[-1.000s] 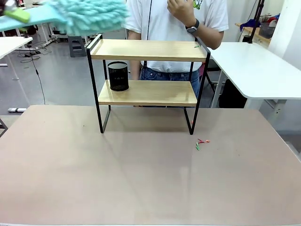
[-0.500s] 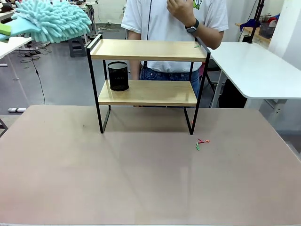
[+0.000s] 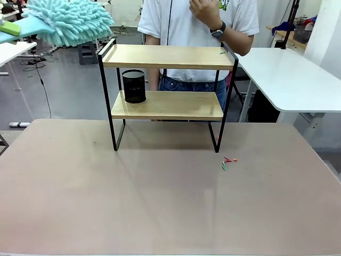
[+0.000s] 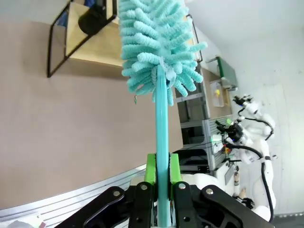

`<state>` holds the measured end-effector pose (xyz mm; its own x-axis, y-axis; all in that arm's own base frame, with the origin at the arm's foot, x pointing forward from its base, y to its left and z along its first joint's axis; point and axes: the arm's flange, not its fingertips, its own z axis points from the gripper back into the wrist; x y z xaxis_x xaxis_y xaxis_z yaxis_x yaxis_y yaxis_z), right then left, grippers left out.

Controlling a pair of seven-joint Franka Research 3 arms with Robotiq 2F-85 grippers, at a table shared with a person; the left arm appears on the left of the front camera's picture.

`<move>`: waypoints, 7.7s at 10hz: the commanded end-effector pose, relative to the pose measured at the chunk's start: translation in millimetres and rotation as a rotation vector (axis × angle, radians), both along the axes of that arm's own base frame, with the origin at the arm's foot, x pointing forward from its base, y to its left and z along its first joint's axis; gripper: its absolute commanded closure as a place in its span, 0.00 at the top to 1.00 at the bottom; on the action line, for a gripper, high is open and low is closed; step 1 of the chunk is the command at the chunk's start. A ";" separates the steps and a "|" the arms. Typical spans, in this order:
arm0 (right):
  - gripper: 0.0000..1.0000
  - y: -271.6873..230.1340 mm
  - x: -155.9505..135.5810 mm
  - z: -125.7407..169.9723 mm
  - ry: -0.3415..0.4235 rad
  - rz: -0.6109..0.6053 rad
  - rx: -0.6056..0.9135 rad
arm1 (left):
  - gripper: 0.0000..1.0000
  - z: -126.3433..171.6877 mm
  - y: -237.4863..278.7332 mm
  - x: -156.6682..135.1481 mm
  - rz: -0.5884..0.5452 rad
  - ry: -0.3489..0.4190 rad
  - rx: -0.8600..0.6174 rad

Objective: Clean the shelf.
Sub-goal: Clean the remaining tier of the Shelf with the Duster once objects are removed, then hand the Duster back to the human.

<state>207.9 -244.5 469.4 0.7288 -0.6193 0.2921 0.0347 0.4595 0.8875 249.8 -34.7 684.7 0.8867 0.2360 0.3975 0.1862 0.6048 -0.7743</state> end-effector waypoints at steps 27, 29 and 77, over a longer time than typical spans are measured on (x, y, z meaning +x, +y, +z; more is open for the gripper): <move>1.00 -0.4 1.8 1.4 -0.036 0.001 -0.002 | 0.00 60.3 -160.1 53.4 -0.450 -0.017 0.396; 1.00 -0.4 1.8 1.4 -0.036 0.001 -0.002 | 0.00 67.0 -83.1 26.9 -0.378 -0.028 0.283; 1.00 463.3 122.5 101.4 -0.145 1.583 -0.002 | 0.13 -50.2 -127.3 7.3 -1.241 0.059 -0.001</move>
<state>336.4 224.5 573.1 0.6182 0.6763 0.4006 -0.5089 -0.0440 0.8597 256.7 -163.0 629.3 0.5091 -0.8012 0.3145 0.6076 0.0758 -0.7906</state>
